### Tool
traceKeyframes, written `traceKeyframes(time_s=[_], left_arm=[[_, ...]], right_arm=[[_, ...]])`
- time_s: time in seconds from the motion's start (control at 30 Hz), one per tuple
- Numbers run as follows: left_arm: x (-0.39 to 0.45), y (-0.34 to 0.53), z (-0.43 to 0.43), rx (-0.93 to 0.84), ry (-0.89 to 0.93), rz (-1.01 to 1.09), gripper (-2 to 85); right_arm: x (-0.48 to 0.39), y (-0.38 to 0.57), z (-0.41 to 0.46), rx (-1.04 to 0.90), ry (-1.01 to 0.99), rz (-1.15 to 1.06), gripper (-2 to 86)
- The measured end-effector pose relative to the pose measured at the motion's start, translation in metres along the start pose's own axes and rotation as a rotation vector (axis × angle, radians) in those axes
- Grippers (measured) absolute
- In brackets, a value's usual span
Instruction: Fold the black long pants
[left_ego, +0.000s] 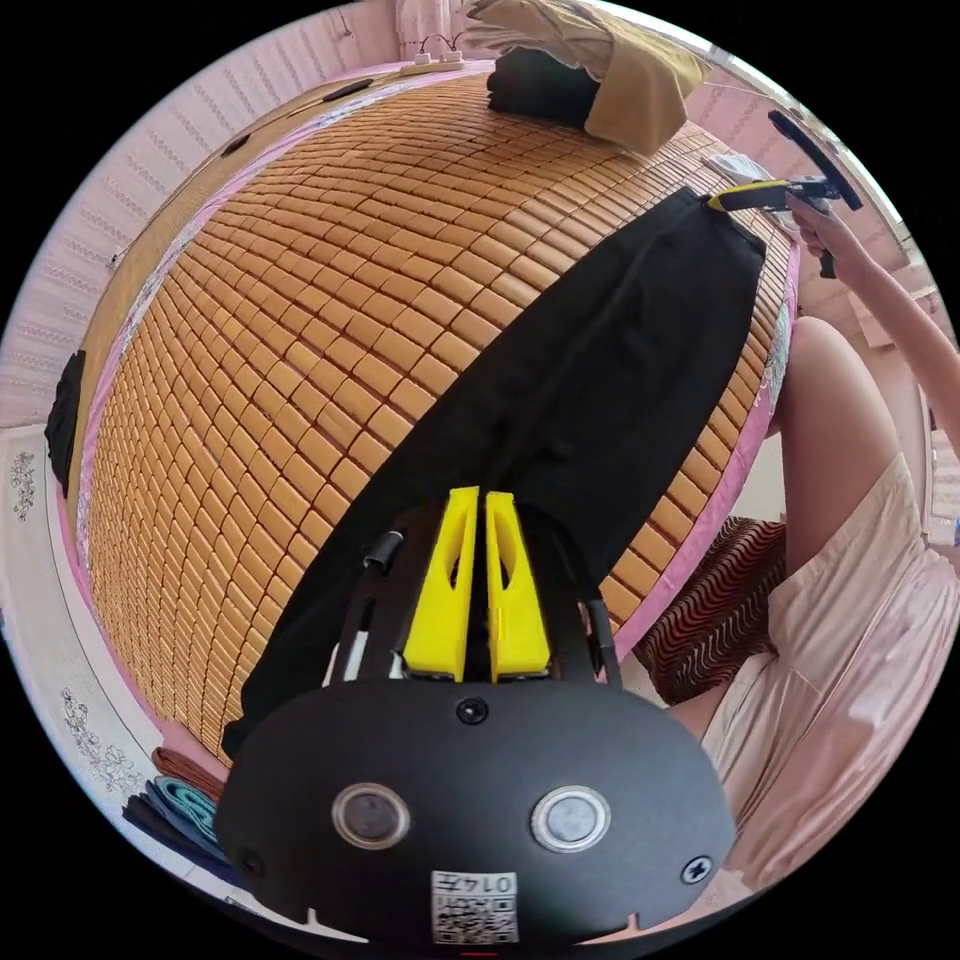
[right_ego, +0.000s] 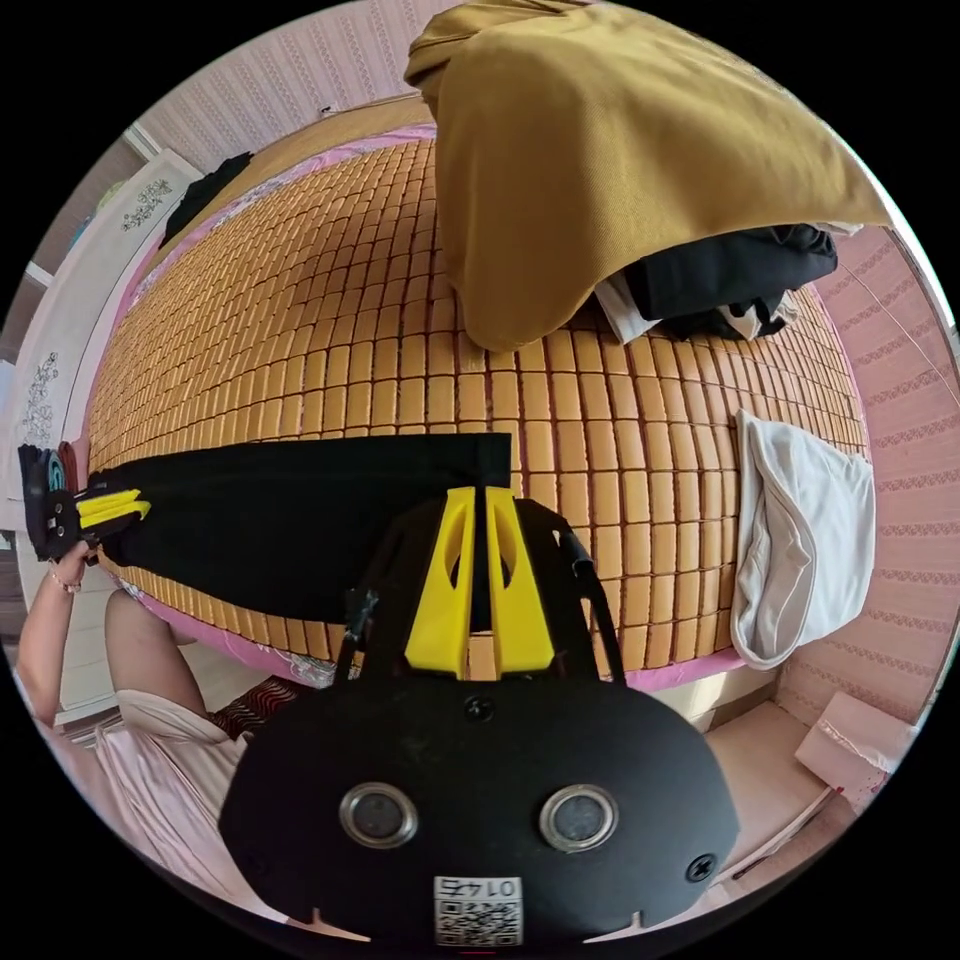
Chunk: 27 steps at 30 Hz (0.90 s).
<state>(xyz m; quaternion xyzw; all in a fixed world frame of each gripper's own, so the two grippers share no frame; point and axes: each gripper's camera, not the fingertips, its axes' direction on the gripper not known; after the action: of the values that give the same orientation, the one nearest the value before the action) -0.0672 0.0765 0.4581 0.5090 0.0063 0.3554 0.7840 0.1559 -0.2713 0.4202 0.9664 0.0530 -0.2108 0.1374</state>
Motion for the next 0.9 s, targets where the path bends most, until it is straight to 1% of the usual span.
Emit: traceKeyframes(time_s=[0.13,0.23,0.27,0.37,0.43,0.53,0.6,0.67,0.7,0.73,0.83,0.9], left_arm=[[0.001,0.016,-0.032,0.071,-0.048,0.038,-0.4],[-0.01,0.029,-0.058,0.128,-0.044,0.017,-0.2],[-0.018,0.029,-0.061,0.146,-0.039,-0.011,0.1],[-0.04,0.02,-0.045,0.101,-0.045,-0.135,2.4],[-0.051,0.018,-0.038,0.072,-0.034,-0.199,4.9],[-0.059,0.031,-0.051,0.111,-0.064,-0.245,5.5],[-0.058,0.051,-0.066,0.139,-0.108,-0.251,5.3],[-0.054,0.068,-0.076,0.15,-0.112,-0.24,5.2],[-0.052,0.081,-0.081,0.154,-0.105,-0.247,5.1],[-0.052,0.089,-0.083,0.155,-0.099,-0.256,5.0],[-0.061,0.134,-0.091,0.159,-0.038,-0.351,4.9],[-0.074,0.179,-0.096,0.159,-0.005,-0.46,4.8]], right_arm=[[-0.01,0.002,-0.036,0.026,0.016,-0.053,0.3],[-0.013,-0.011,-0.049,0.024,0.002,-0.065,1.0],[-0.014,-0.02,-0.045,0.012,-0.003,-0.06,1.7],[-0.009,-0.036,-0.029,-0.016,-0.026,0.022,6.3],[-0.006,-0.032,-0.037,0.021,-0.052,0.077,8.2],[-0.008,-0.013,-0.053,0.064,-0.047,0.112,9.6],[-0.011,-0.002,-0.051,0.039,-0.069,0.13,10.2],[-0.02,0.004,-0.035,-0.043,-0.13,0.127,10.3],[-0.024,0.004,-0.03,-0.069,-0.13,0.121,10.1],[-0.032,0.004,-0.032,-0.04,-0.097,0.118,7.7],[-0.053,-0.005,-0.041,-0.045,-0.077,0.061,5.0],[-0.062,-0.011,-0.049,-0.053,-0.056,0.034,4.0]])
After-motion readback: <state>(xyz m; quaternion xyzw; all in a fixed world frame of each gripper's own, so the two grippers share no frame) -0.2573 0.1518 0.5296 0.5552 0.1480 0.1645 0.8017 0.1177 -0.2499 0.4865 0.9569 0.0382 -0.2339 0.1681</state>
